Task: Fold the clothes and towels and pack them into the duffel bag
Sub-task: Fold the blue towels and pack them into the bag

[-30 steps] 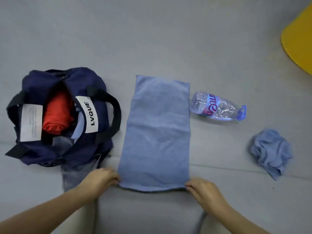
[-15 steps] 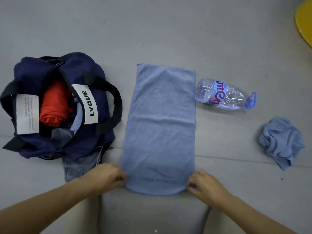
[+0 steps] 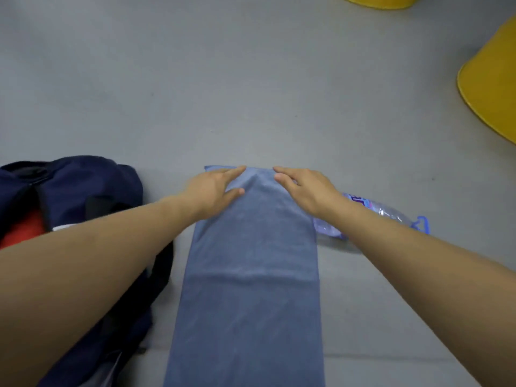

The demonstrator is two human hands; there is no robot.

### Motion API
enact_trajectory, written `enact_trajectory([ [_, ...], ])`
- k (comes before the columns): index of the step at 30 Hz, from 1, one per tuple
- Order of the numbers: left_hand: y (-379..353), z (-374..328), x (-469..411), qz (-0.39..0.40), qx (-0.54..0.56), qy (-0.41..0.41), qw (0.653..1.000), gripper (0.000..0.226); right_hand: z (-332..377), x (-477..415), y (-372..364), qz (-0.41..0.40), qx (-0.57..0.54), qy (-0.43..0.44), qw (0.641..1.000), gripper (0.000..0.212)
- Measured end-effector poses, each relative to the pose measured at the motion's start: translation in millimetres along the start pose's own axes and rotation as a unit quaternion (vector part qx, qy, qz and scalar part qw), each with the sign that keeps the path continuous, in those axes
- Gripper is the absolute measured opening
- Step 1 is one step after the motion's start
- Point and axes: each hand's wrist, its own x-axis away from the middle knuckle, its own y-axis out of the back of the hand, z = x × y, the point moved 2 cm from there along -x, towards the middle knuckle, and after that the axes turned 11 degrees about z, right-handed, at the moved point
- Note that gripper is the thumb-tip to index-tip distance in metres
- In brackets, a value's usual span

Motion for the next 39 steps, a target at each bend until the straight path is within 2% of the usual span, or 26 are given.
enact_trajectory([
  [8,-13.0,45.4,-54.0,0.046,-0.036,0.045,0.997,0.067,-65.3,-74.5,9.0,0.057,0.057,-0.093,0.992,0.045],
  [16,-29.5,79.6,-79.2,0.048,-0.062,0.058,0.995,0.05,-90.5,-101.0,0.4,0.062,0.103,-0.115,0.986,0.051],
  [20,-24.1,84.1,-91.1,0.004,-0.058,0.04,0.998,0.048,-96.1,-114.2,4.5,0.031,0.065,-0.134,0.988,0.054],
  [24,-17.3,84.9,-97.4,-0.058,-0.027,0.067,0.996,0.051,-96.8,-122.2,8.9,0.023,0.094,-0.14,0.985,0.054],
  [26,-17.1,85.2,-97.3,-0.074,-0.024,0.077,0.994,0.047,-97.4,-124.5,7.6,0.024,0.108,-0.145,0.983,0.05],
  [29,-19.3,88.4,-93.4,-0.094,-0.012,0.086,0.992,0.03,-96.5,-123.8,6.8,0.029,0.133,-0.151,0.979,0.036],
  [32,-15.4,88.3,-85.1,-0.126,0.022,0.083,0.988,0.021,-93.4,-120.0,7.7,0.029,0.118,-0.147,0.982,0.021],
  [39,10.3,75.3,-45.5,-0.157,0.129,0.088,0.975,0.013,-67.5,-82.8,26.1,-0.036,0.057,-0.078,0.995,0.013],
])
